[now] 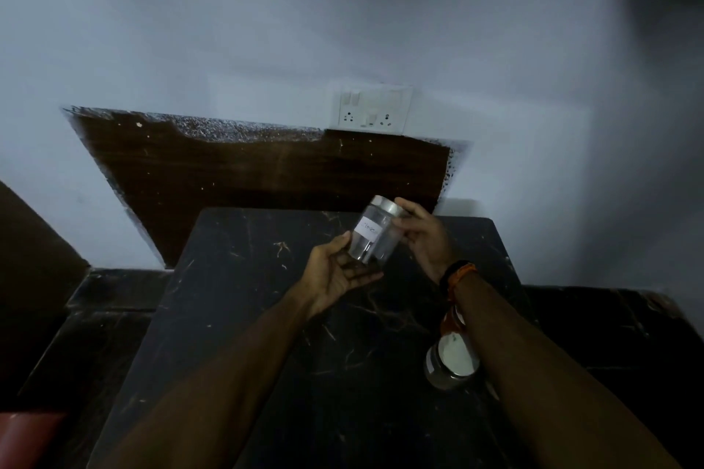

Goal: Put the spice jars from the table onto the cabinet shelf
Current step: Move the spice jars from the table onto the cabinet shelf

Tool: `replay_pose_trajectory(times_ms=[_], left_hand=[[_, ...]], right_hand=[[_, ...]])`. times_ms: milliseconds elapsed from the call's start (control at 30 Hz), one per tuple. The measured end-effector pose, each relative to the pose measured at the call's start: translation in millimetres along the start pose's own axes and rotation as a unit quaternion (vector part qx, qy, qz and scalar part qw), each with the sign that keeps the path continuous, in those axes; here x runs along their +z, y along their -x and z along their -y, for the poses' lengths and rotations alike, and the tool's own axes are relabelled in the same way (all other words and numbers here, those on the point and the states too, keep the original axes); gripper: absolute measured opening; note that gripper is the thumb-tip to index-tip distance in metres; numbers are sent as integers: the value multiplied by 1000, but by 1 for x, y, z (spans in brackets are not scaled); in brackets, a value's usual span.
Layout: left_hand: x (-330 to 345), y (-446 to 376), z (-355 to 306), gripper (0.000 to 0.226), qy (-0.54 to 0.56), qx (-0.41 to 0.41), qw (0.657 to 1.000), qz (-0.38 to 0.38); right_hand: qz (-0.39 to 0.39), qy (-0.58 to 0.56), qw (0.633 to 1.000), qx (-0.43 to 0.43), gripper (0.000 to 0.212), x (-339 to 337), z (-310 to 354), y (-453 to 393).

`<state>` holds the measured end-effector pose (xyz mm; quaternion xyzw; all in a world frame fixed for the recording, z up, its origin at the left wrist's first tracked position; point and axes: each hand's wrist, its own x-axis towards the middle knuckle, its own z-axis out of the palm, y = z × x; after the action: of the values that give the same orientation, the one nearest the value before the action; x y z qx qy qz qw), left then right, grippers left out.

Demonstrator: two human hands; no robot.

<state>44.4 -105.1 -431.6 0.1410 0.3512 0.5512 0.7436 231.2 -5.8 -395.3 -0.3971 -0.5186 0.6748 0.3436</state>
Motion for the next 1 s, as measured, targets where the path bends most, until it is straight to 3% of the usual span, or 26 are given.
replay_pose_trajectory(times_ms=[300,533,833,1000], left_hand=[[41,-9,-26,50,-44,85,991,94],[94,-12,-66,61,-95,159,978,100],[170,-10,-136,52,-185,221,949,130],[209,-9,-167,46,-221,255,931,139]], right_hand=[[-59,-54,995,-67,59,16,50,-8],[-61,-88,983,-151,56,20,114,-16],[-83,-72,959,-261,43,23,210,-13],[-99,-38,946,-307,50,25,260,-11]])
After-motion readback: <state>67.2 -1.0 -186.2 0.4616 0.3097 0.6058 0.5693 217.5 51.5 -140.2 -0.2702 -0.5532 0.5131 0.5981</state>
